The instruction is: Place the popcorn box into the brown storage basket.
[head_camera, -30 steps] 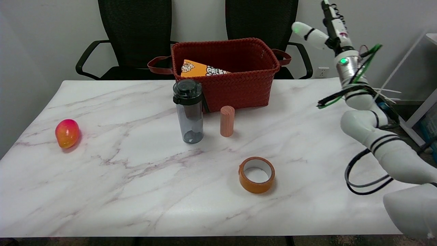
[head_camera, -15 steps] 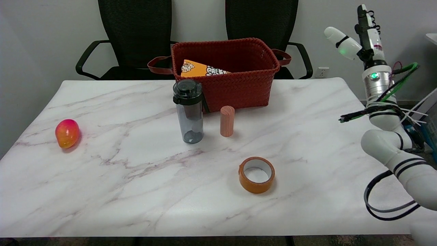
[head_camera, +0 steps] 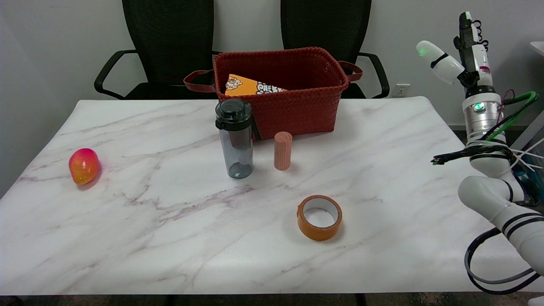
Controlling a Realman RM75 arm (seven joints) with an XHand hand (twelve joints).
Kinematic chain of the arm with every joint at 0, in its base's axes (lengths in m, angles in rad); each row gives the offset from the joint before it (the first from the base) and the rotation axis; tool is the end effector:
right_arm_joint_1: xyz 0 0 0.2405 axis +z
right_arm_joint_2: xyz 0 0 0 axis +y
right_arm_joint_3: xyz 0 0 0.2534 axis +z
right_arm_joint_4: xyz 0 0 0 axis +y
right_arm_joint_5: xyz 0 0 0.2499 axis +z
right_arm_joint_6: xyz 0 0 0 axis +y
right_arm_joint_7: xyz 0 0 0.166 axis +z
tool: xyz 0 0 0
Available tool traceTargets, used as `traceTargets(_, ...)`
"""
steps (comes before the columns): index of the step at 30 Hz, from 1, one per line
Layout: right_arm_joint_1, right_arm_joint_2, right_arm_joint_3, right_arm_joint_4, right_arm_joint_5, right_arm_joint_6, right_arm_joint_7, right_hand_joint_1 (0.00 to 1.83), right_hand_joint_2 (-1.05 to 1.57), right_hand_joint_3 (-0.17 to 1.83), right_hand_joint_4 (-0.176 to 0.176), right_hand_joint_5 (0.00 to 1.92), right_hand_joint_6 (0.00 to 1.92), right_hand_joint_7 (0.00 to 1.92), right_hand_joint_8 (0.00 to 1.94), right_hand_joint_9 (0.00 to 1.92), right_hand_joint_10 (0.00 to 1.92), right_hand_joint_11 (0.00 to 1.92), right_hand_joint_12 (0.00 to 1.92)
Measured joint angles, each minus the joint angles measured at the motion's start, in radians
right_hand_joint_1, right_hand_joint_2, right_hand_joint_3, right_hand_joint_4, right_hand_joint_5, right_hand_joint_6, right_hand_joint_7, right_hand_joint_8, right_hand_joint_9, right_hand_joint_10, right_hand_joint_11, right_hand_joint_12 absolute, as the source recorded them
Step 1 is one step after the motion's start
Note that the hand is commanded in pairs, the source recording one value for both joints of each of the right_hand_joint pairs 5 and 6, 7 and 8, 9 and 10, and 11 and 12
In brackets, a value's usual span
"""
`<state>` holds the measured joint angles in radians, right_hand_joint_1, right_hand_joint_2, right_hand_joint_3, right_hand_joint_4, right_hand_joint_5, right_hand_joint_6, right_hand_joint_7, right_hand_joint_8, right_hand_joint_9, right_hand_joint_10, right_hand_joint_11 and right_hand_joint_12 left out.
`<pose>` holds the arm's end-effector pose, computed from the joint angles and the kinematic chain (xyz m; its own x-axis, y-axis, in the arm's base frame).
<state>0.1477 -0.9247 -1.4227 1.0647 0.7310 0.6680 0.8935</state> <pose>-0.1676 -0.3843 0.5615 0.4610 0.6183 0.6365 -0.7558 -0.1023 0.6468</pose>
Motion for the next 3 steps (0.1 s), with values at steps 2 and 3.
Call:
traceTargets(2,-0.011,0.001,0.002,0.004,0.004,0.006,0.000,0.53,0.82,-0.11,0.000,0.00,0.00,0.00,0.00,0.00,0.00,0.14,0.14)
traceTargets(3,-0.017,0.001,0.002,0.006,0.006,0.009,0.000,0.53,0.82,-0.11,0.000,0.00,0.00,0.00,0.00,0.00,0.00,0.15,0.15)
